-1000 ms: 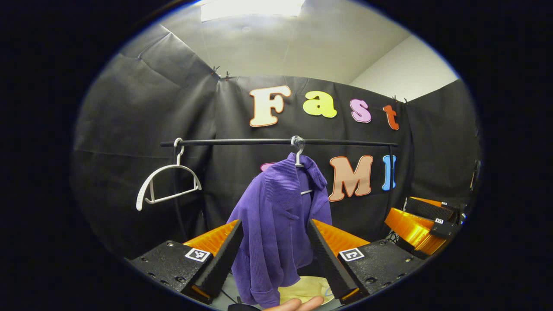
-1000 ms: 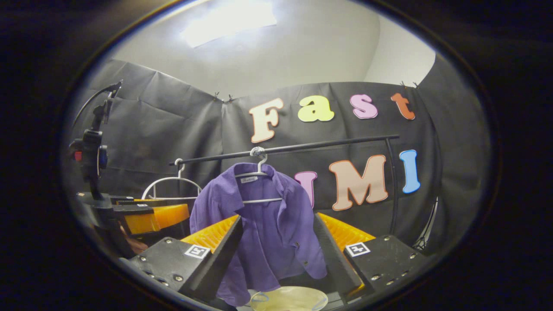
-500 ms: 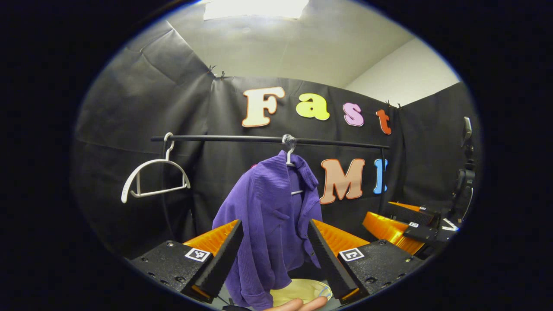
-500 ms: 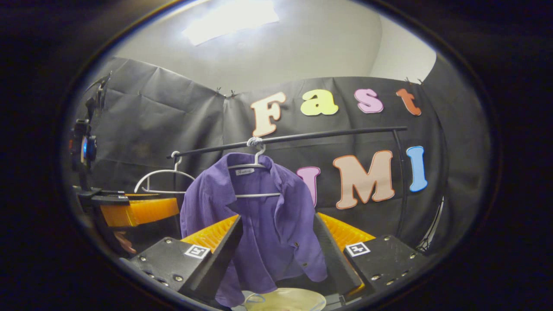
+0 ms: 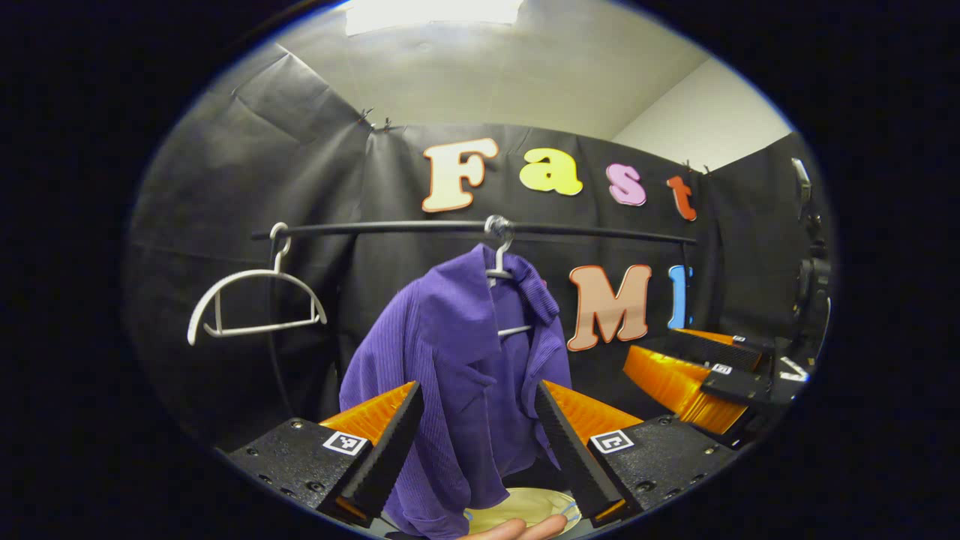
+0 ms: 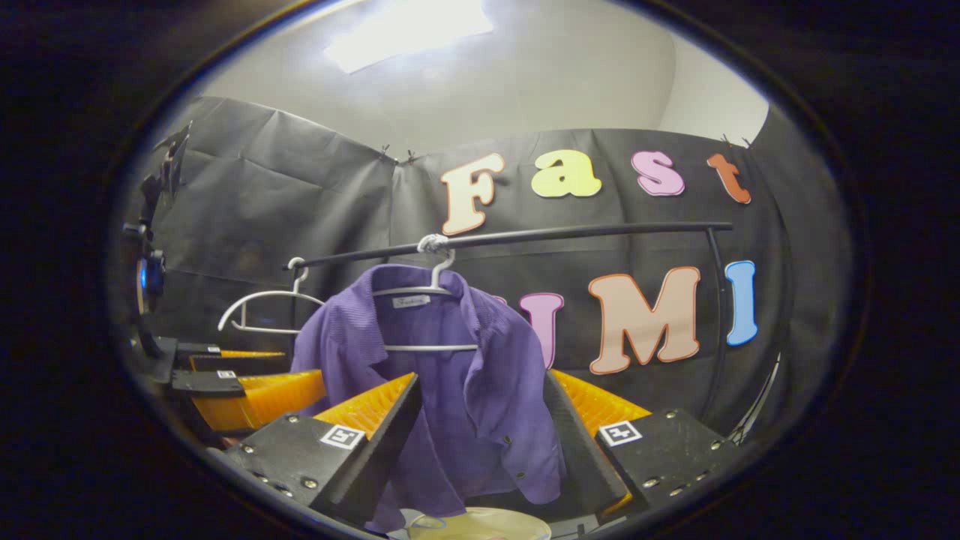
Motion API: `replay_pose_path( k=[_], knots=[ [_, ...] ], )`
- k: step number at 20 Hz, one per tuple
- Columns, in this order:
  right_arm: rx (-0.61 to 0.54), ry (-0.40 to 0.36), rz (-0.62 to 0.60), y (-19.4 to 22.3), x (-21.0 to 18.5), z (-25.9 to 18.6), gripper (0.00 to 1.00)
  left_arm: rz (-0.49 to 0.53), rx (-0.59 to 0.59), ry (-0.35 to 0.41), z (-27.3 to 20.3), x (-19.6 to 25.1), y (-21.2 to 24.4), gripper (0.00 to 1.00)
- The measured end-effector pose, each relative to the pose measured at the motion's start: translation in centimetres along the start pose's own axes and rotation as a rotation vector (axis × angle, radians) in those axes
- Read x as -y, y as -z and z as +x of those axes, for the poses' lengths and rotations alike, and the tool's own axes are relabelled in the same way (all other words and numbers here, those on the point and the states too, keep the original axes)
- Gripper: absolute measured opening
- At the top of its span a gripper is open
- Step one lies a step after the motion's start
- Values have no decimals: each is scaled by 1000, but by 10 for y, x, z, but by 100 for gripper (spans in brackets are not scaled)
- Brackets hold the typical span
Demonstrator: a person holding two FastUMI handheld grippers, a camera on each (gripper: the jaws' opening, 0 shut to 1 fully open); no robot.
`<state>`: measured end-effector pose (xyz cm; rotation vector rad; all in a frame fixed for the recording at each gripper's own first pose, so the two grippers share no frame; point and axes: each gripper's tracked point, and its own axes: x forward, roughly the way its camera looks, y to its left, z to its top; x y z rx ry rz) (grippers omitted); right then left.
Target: Grasp the clothes on the hanger with both hands and then place them into the laundry hamper below.
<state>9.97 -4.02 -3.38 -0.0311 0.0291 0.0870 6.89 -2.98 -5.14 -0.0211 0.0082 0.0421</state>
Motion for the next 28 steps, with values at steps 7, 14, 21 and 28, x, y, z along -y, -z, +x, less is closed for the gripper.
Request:
replay_pose_path(
  k=[7,14,21,28],
  knots=[
    [-63,-25,3,42,26,50,98,85,0,-156,78,1,31,90],
    [-105,-70,5,88,29,93,97,100,-46,-351,123,-31,47,94],
    [-63,-140,-105,106,-4,138,97,155,52,-485,102,-35,16,84],
    [-29,-182,-102,115,-16,150,98,106,42,-562,113,-57,11,67]
  ],
)
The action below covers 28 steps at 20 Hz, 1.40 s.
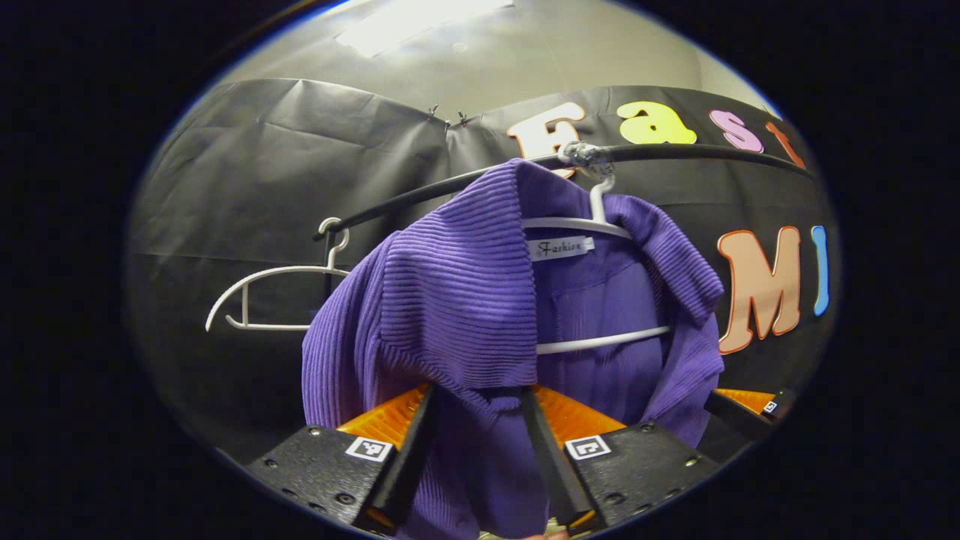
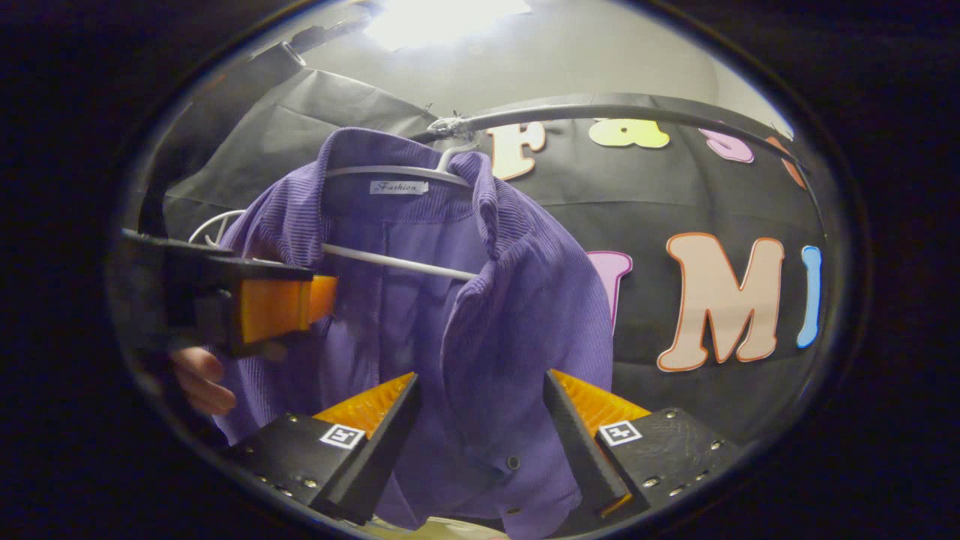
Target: Grasp the clothes on the hanger with both hands and then place them into the laundry hamper below.
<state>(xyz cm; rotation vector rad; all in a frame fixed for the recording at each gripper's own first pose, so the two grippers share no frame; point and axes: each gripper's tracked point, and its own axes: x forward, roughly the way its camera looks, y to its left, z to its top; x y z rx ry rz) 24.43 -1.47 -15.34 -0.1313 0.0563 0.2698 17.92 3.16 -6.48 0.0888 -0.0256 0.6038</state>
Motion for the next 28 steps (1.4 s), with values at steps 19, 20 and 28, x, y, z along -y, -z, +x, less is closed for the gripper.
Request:
replay_pose_path(
  k=[19,20,28],
  knots=[
    [2,-1,109,2,-16,2,97,86,57,208,-86,-13,54,53],
    [6,-1,99,0,-17,0,97,68,54,196,-82,-18,55,59],
    [24,43,96,-6,-22,21,96,-16,1,163,-39,-36,59,22]
  ],
)
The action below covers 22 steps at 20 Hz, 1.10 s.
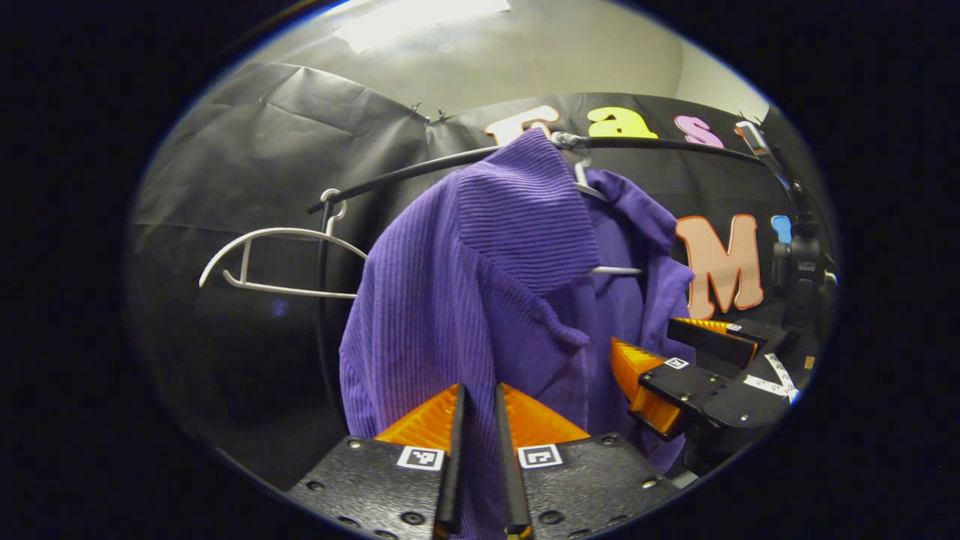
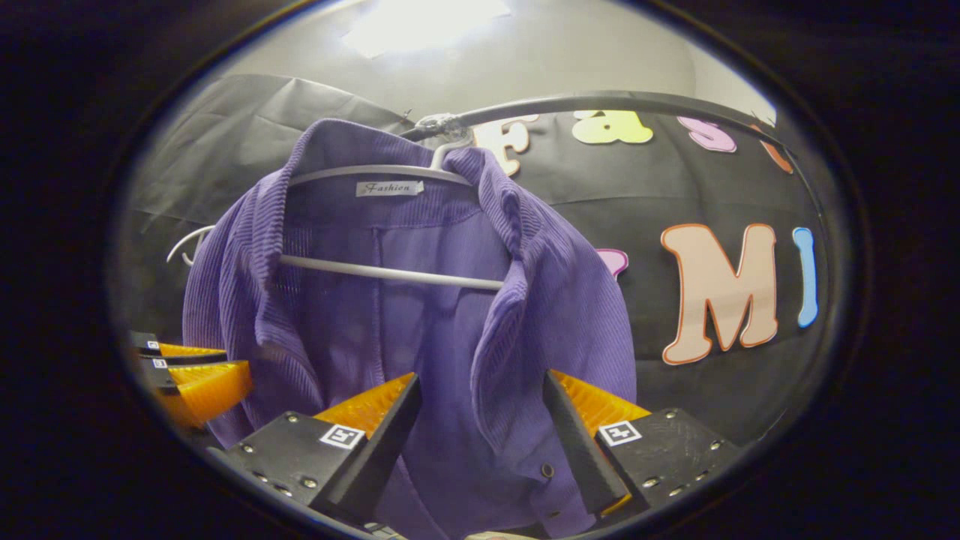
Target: Grasp the clothes on the hanger with both hands and then place them into the laundry hamper below.
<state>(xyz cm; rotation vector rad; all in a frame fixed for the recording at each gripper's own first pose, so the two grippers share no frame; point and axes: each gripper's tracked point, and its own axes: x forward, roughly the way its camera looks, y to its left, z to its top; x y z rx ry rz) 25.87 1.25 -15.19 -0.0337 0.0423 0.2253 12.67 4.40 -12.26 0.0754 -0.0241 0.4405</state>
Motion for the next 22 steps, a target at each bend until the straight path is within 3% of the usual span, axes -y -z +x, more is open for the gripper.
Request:
replay_pose_path(
  k=[4,7,11,14,16,20,21,22],
  knots=[
    [-1,6,6,6,1,3,96,1,-12,40,3,1,0,0],
    [20,36,8,5,7,4,97,8,-11,120,-7,7,-3,0],
    [60,59,64,-9,7,19,96,-67,-67,241,-21,7,-10,0],
    [55,146,81,-17,33,37,98,-113,-100,396,-43,18,-22,0],
    [49,179,119,-23,46,43,70,-126,-82,487,-63,17,-40,0],
    [17,129,180,-30,44,39,14,-142,-51,569,-86,-1,-69,0],
    [27,128,184,-33,47,37,5,-150,-51,575,-87,-6,-72,0],
    [41,130,187,-38,49,31,5,-145,-52,575,-87,-10,-73,0]
  ],
)
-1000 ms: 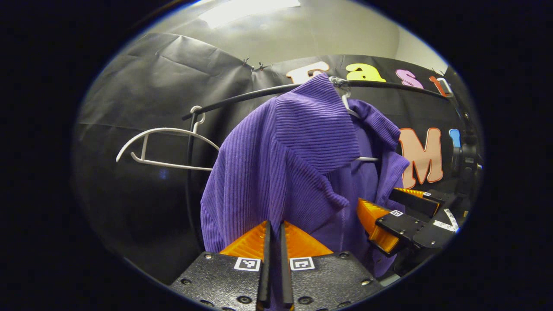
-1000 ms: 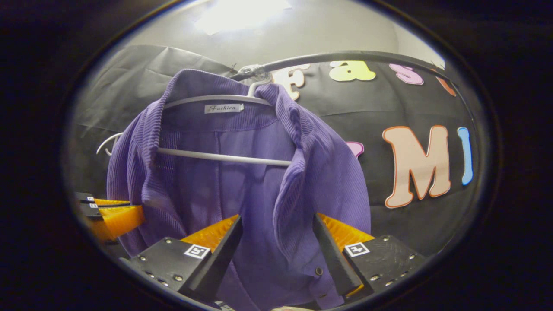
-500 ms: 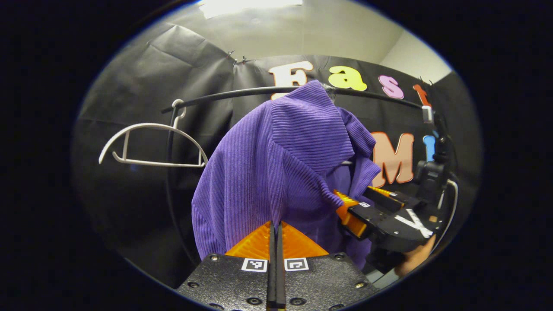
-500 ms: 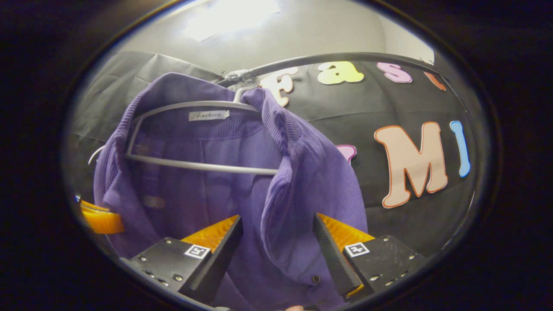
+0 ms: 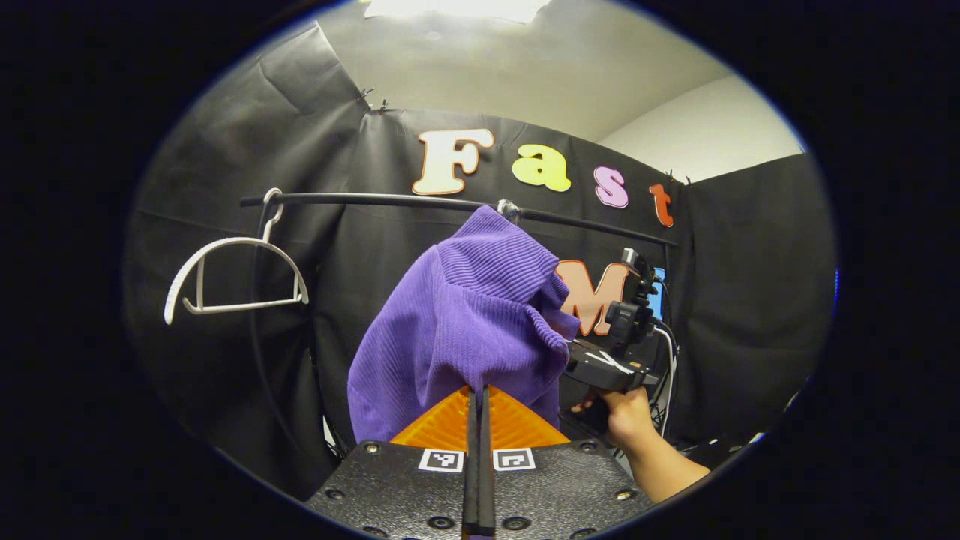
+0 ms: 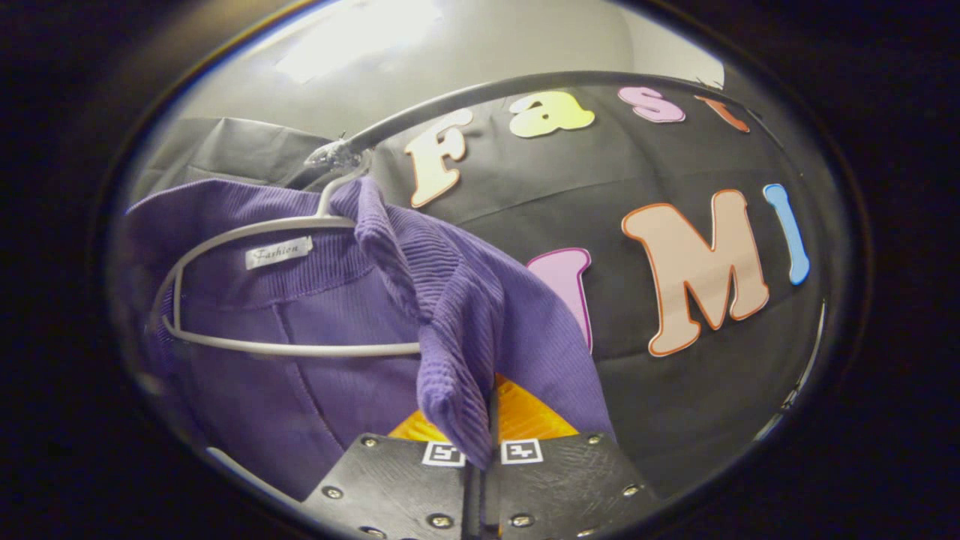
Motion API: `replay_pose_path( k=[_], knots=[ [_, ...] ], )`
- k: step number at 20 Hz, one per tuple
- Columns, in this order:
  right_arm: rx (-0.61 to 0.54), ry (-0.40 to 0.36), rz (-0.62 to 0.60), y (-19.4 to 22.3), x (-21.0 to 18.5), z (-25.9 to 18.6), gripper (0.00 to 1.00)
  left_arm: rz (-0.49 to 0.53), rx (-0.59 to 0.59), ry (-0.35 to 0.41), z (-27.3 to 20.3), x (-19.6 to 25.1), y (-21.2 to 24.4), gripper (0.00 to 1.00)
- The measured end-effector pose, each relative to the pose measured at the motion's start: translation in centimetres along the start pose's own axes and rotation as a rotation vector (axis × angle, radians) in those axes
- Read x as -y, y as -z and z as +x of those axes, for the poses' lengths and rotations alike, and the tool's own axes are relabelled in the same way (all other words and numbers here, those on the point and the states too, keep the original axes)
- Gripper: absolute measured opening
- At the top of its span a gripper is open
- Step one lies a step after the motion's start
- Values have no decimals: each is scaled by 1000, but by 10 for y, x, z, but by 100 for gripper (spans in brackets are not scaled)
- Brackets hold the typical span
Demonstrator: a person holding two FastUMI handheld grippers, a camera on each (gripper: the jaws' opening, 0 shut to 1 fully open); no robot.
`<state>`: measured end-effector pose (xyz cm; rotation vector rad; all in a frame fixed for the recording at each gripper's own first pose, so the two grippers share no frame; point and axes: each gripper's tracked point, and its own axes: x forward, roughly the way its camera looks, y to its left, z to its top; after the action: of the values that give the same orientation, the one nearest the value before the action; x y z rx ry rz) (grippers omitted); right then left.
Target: Grasp the clothes on the hanger with both hands and then place them into the laundry hamper below.
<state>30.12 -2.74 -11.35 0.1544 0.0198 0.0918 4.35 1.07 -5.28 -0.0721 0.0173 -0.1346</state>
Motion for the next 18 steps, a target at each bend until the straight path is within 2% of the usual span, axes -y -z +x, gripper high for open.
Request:
replay_pose_path(
  k=[1,2,5,6,8,9,11,13,15,18],
  knots=[
    [5,0,12,-4,2,-3,5,6,1,-4,-5,-5,-2,0],
    [-34,-39,31,2,-5,-8,5,12,5,-9,-10,-10,-5,2],
    [-38,55,-54,-5,24,-9,7,51,45,-73,-23,-39,-26,0],
    [-42,61,-83,-7,25,-7,6,69,65,-120,-28,-55,-36,0],
    [-15,93,-124,-21,31,-9,6,125,130,-288,-32,-101,-62,0],
    [-1,87,-131,-30,30,-9,6,147,158,-348,-34,-118,-76,0],
    [26,137,-150,-49,41,-8,6,170,196,-409,-32,-130,-94,0],
    [62,179,-160,-67,51,-1,6,199,246,-443,-29,-136,-113,0],
    [67,175,-167,-78,52,6,5,223,292,-466,-22,-144,-131,2],
    [75,183,-145,-94,57,14,5,209,311,-449,-1,-145,-149,0]
  ],
)
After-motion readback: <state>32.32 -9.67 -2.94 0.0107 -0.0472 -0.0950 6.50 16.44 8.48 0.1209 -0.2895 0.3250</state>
